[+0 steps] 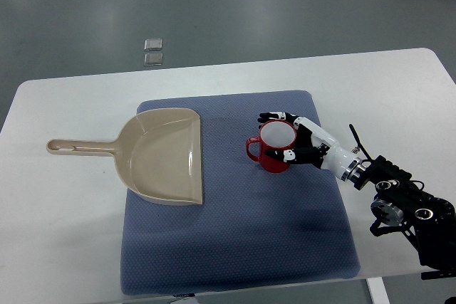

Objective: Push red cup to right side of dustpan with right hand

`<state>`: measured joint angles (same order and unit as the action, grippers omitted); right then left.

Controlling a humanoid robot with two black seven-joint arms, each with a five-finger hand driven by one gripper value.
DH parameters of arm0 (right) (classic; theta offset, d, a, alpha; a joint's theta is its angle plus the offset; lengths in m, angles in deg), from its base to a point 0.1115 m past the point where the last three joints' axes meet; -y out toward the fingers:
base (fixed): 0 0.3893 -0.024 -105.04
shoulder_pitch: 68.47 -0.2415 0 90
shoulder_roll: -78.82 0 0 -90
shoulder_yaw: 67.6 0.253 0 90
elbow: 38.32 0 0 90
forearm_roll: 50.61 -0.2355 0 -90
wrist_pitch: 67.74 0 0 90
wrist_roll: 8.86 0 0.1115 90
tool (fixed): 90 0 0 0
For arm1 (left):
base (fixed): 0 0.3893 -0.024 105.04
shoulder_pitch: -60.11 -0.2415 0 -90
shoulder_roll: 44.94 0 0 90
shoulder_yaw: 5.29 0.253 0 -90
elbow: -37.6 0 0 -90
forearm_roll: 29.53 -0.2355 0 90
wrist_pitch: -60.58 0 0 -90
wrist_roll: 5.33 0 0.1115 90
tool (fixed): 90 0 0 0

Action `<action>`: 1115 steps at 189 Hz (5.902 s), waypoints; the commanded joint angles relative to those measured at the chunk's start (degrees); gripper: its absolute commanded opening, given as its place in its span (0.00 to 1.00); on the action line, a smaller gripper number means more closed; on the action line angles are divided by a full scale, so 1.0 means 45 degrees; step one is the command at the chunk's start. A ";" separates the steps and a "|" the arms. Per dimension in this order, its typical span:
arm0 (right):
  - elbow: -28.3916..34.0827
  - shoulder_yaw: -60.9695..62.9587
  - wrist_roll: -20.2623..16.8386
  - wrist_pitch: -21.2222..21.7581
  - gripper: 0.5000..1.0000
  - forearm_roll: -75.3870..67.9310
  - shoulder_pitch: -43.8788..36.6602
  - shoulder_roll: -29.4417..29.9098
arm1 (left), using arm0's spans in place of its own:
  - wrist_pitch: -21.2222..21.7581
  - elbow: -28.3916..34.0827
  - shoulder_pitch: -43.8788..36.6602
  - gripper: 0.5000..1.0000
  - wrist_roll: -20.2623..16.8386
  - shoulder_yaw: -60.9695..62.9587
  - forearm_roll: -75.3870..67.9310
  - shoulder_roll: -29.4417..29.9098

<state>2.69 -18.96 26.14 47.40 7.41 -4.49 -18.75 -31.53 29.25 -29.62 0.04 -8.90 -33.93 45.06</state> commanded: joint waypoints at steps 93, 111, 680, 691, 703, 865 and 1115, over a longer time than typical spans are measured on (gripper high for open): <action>0.0125 -0.0358 0.0000 -0.0020 0.67 0.0018 -0.0214 0.0999 | 0.0000 0.0000 0.0000 1.00 0.0000 0.0000 0.0000 0.0000; 0.0145 -0.0417 0.0000 -0.0176 0.67 -0.0001 -0.0234 0.1038 | 0.0000 0.0000 0.0000 1.00 0.0000 -0.0019 0.0000 0.0000; 0.0497 -0.2312 0.0000 -0.0684 0.70 -0.0001 -0.0293 0.1683 | 0.0000 0.0000 0.0000 1.00 0.0000 0.0000 0.0000 0.0000; 0.0497 -0.2331 0.0000 -0.0684 0.70 -0.0001 -0.0293 0.1683 | 0.0000 0.0000 0.0000 1.00 0.0000 0.0000 0.0000 0.0000; 0.0497 -0.2331 0.0000 -0.0684 0.70 -0.0001 -0.0293 0.1683 | 0.0000 0.0000 0.0000 1.00 0.0000 0.0000 0.0000 0.0000; 0.0614 -0.2448 0.0000 -0.0566 0.85 -0.0001 -0.0312 0.1683 | 0.0000 0.0000 0.0000 1.00 0.0000 0.0000 0.0000 0.0000; 0.0633 -0.2273 0.0000 -0.0410 0.86 -0.0060 -0.0136 0.0960 | 0.0000 0.0000 0.0000 1.00 0.0000 0.0000 0.0000 0.0000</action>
<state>5.46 -29.21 26.14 45.24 7.18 -5.10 -14.03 -31.53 29.25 -29.62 0.04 -8.90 -33.93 45.06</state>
